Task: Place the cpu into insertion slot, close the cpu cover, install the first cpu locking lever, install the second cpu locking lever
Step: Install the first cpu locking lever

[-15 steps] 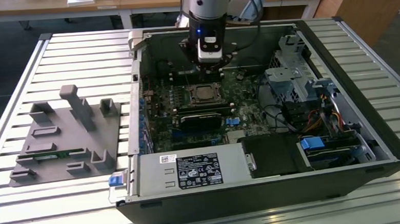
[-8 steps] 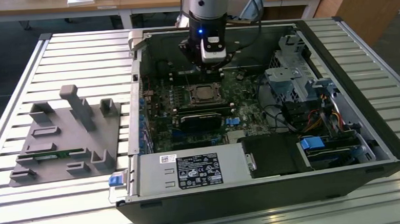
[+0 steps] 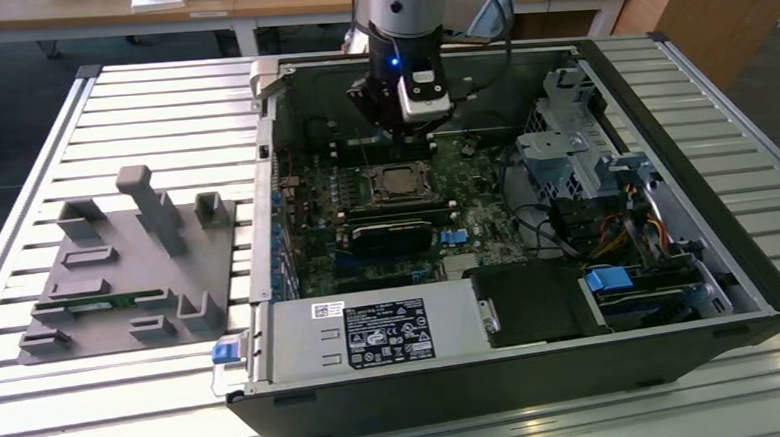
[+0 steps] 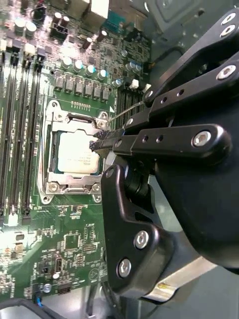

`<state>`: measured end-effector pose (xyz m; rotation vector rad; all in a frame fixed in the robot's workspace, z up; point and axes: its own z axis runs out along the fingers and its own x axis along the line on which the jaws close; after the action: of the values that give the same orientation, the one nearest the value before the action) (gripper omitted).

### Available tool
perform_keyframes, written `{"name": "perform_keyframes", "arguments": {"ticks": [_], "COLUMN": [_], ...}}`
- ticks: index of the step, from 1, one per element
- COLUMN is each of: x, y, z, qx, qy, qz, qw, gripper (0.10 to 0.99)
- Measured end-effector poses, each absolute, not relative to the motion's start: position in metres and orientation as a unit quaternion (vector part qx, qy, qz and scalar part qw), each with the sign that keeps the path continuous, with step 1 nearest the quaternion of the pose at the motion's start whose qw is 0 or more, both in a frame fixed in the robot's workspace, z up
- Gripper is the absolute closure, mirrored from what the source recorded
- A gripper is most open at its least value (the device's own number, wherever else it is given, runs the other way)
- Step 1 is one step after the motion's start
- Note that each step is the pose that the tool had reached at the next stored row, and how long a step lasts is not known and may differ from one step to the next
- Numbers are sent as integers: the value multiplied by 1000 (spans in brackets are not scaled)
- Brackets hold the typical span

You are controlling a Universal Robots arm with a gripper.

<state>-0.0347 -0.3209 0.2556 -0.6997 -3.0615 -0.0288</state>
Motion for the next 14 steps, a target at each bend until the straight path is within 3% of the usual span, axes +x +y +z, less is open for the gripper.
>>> {"name": "perform_keyframes", "arguments": {"ticks": [14], "x": [-35], "y": [-321], "z": [255], "qx": [-90], "qy": [-996], "qz": [-9], "qw": [1], "gripper": [980]}}
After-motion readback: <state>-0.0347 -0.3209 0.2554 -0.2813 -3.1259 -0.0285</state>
